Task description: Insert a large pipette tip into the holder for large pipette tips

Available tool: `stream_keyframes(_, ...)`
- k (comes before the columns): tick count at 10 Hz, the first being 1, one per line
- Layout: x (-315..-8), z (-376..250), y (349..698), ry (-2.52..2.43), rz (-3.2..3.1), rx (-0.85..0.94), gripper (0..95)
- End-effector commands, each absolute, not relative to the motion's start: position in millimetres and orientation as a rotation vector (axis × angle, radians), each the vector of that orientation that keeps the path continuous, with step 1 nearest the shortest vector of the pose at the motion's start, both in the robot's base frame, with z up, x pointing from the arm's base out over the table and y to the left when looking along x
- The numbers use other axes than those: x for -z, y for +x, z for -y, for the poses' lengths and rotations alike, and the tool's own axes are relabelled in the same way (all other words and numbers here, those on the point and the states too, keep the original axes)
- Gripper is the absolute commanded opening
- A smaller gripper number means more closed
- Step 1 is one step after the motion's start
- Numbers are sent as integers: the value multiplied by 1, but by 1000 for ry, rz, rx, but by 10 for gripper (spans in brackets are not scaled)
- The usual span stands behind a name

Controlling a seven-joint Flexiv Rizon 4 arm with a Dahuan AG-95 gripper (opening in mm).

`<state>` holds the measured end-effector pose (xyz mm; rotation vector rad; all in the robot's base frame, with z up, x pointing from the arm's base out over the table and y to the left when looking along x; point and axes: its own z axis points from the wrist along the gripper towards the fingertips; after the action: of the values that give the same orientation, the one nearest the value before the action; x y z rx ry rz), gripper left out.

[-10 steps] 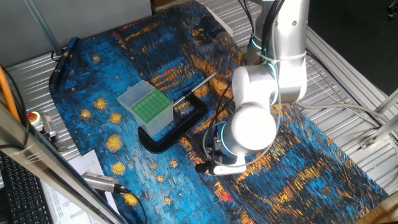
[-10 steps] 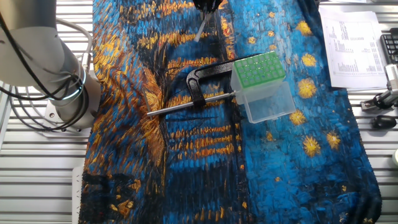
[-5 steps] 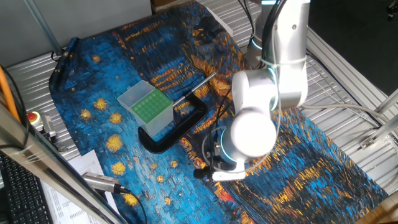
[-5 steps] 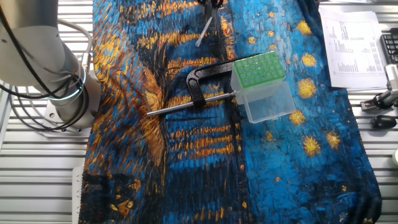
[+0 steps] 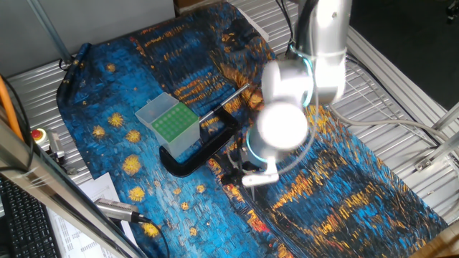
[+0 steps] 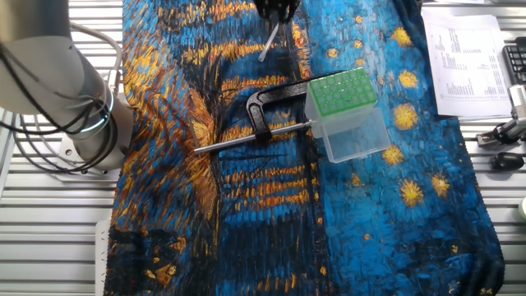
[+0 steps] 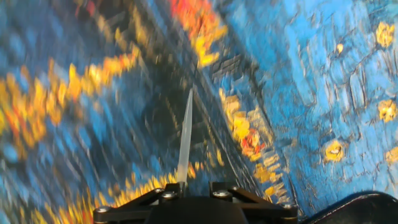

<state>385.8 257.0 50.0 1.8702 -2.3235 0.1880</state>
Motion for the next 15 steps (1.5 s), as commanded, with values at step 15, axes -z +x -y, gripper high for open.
stream_keyframes(15, -24, -239, 365, 1894, 2151, -137, 190)
